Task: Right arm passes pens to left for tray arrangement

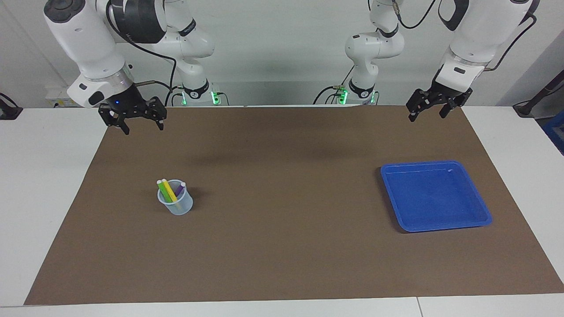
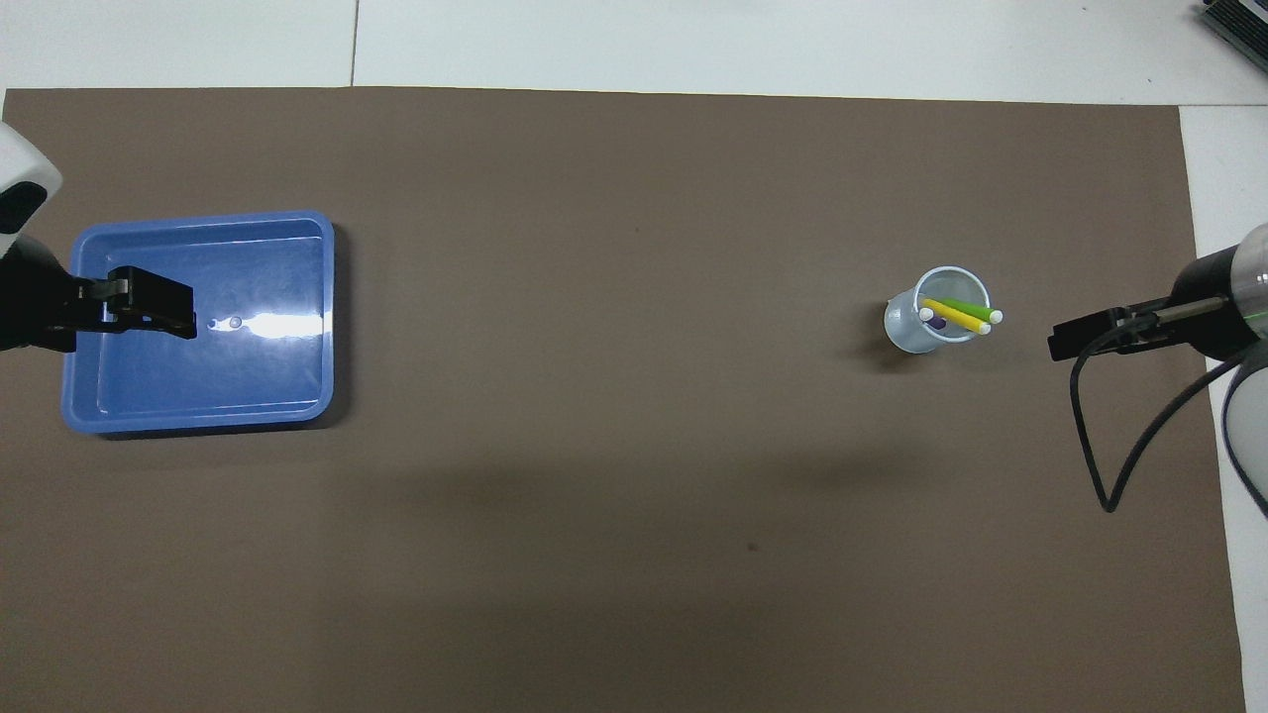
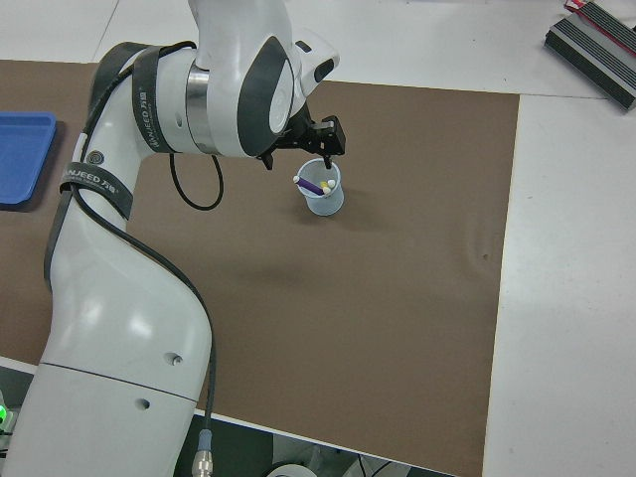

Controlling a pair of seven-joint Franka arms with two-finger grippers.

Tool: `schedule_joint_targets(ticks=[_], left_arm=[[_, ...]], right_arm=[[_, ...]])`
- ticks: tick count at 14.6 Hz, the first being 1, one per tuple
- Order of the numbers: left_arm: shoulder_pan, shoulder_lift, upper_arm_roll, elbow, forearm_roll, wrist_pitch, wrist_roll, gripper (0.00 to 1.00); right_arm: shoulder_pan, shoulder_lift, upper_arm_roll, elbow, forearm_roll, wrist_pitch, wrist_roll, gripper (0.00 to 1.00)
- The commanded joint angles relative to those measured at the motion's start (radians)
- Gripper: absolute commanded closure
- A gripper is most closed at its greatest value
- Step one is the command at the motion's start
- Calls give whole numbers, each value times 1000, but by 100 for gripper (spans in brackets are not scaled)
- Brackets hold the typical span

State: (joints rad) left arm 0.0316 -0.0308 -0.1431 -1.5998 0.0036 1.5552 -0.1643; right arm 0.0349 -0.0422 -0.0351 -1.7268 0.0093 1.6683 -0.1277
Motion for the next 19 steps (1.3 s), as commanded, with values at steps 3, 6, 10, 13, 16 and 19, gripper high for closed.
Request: schedule_joint_targets(ticks=[3,6,10,13,16,19], left_arm=[[-12,-15,7,-19,-2,19,6,0],[-12,-18,7,-22,-1,14,-7,0],[-18,-15,-7,-19,-1,20,-85,0],[-26,-15,-9,-17,0,31,-132,0],[-26,-15,-10,-20,-2,31,-230,0],[-48,-17,-10,-25,-2,34,-386,0]], right_arm=[[0,-21,12,-23,-29,-1,28,0],[0,-21,12,-22,-29,-1,28,0],[0,-21,12,-23,-28,-1,30,0],[0,-48,12,-78,-28,28,19,0],[2,-74,12,-142,-29,88,-1,0],[0,-74,12,-137,-29,76,-55,0]])
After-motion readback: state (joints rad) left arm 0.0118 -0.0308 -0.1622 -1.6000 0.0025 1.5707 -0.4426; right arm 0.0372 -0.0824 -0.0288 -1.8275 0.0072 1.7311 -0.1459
